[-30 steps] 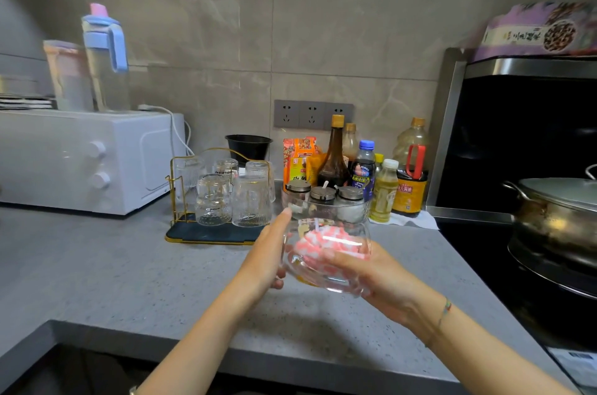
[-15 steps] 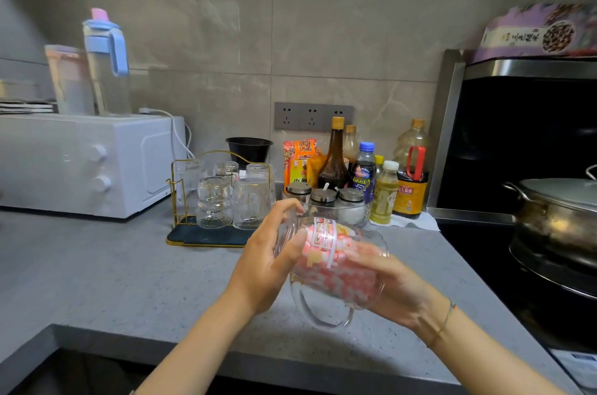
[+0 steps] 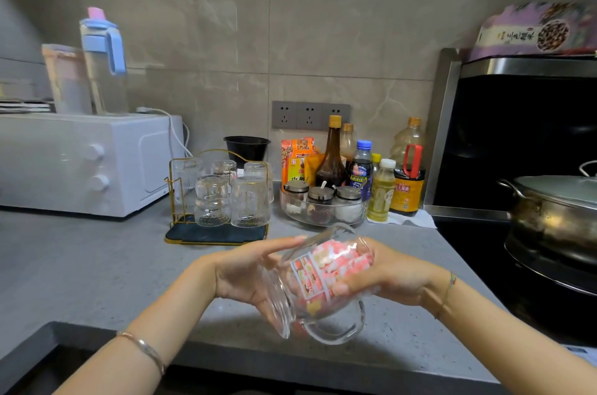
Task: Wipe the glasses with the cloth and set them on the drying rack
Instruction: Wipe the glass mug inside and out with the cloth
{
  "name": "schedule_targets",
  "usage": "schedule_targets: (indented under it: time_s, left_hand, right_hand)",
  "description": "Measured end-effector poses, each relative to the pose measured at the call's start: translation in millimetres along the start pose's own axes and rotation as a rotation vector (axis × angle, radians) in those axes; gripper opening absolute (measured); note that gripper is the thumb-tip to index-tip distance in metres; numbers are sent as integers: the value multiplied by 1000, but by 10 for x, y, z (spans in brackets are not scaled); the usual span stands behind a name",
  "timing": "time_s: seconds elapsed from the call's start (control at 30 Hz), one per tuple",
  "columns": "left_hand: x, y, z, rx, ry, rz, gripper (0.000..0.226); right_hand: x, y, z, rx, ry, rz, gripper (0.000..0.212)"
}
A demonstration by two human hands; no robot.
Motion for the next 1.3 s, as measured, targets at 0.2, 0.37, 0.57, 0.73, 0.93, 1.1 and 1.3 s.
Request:
schedule_targets:
  time_s: [0.2,0.37,0.57,0.73,0.93,1.1,1.3]
  left_hand:
    - [-106,-18,39,42,24,12,84]
    - [-67,-59,-37,37,-49,-85,89]
    - [-82,-105,42,117,-101,-201,90]
    - [-209,-245,115,583,-174,-236,104]
    - [-264,-396,-30,896,-127,-349,76]
    - [-230,-475,-106,1165,-35,-287,76]
    - [-208,-531,-115,1246,-15,-331,77]
  right_hand:
    - [-46,45,1,-63,52,12,49]
    - [-63,227,-24,-335,66,-153,57]
    - [-131,389,96,-587,203,-475,25]
    - [-99,302,227,-449,449,-625,39]
    - [-36,-190,245,91,735,-821,21]
    - [-159,-245,-12,931,914,-644,48]
    - [-189,-203,-109,1153,971,-657,52]
Point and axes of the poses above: each hand's wrist, its own x-axis away from the middle knuckle, its own y-axis out of the back of the hand, z = x × y, the point moved 3 cm from there along -x, towards the middle knuckle, and after that the axes turned 2 degrees about -x, right-handed, at the moved point
